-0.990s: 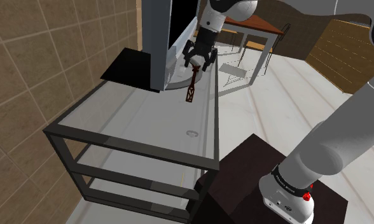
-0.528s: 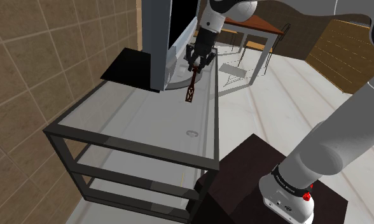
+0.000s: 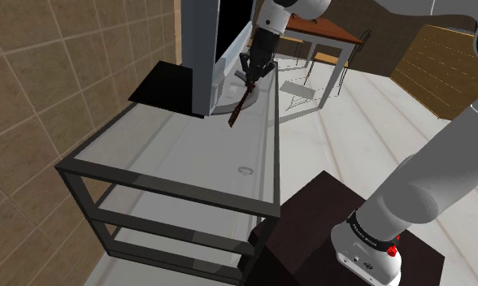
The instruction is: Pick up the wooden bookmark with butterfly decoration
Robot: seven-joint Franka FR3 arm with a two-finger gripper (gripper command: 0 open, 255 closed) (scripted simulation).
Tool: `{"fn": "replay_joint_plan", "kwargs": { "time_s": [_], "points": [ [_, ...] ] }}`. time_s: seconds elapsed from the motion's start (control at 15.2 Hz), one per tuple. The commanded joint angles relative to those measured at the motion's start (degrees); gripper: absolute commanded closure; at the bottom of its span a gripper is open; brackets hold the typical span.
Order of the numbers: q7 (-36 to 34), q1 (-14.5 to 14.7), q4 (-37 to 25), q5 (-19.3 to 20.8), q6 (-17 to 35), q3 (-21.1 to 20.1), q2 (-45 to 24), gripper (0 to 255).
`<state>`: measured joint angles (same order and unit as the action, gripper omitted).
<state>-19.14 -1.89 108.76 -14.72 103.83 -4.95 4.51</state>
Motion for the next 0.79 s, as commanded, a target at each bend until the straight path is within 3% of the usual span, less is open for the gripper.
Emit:
{"fn": "replay_joint_plan", "kwargs": {
  "time_s": [0.0,0.73],
  "points": [
    [-0.3,0.0,-1.6,0.1,-1.5,0.0,0.0,255],
    [-1.8,-0.2,-9.0,0.4,-8.4,0.2,-0.4,255]
  ]
}}
